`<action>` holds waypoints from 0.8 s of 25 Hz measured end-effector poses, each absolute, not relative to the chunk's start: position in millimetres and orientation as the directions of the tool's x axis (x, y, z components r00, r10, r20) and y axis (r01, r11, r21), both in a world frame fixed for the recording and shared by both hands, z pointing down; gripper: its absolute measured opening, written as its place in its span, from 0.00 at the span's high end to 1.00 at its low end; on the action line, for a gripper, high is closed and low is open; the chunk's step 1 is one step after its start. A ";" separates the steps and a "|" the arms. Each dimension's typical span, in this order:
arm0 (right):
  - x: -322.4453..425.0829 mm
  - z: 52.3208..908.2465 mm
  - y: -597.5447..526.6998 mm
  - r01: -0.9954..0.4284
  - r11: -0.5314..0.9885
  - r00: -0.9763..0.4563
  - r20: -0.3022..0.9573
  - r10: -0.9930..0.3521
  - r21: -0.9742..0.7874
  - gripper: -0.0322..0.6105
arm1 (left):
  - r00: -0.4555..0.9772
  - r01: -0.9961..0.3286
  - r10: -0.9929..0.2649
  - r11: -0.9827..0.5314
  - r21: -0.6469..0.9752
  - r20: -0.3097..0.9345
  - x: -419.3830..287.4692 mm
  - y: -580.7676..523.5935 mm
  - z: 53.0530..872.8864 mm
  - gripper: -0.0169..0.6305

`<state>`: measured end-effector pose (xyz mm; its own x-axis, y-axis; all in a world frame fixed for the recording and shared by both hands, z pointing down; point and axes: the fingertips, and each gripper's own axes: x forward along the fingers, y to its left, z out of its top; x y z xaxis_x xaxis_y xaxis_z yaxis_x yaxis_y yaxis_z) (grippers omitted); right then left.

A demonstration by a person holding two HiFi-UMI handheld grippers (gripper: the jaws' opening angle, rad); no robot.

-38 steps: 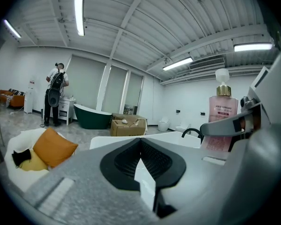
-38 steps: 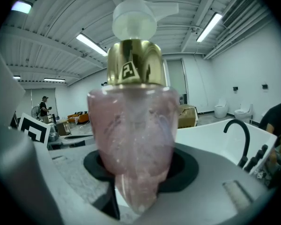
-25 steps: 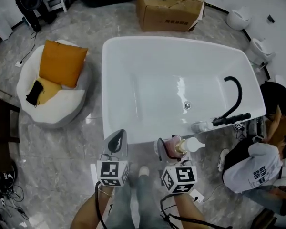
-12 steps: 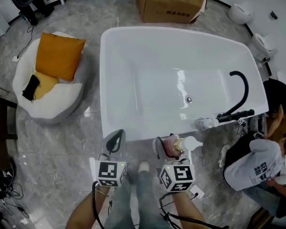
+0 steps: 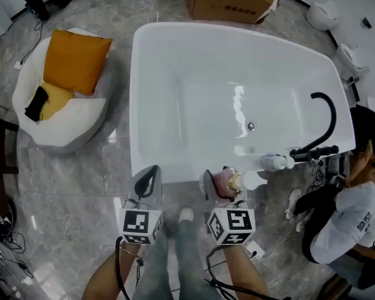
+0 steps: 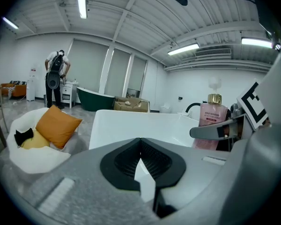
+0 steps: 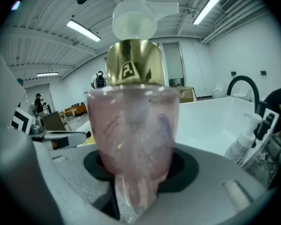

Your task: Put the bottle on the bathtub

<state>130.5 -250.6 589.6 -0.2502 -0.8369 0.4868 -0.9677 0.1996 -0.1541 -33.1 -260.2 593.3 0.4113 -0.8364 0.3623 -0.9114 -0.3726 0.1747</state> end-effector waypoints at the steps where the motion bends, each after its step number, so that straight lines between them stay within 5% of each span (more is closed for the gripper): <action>1: 129.5 591.8 -253.3 -0.967 0.201 -0.251 0.485 -0.837 -0.153 0.62 | 0.407 -0.913 -0.838 -0.364 0.183 0.364 -34.8 -260.6 595.5 0.96; 20: 126.1 630.7 -282.9 -0.966 0.231 -0.260 0.471 -0.843 -0.119 0.62 | 0.366 -0.928 -0.844 -0.302 0.217 0.391 -42.7 -249.9 641.0 0.96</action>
<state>126.1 -282.9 630.7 -0.2598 -0.8427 0.4715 -0.9656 0.2312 -0.1189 -42.7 -249.9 641.0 0.3662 -0.8445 0.3908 -0.9282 -0.3019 0.2173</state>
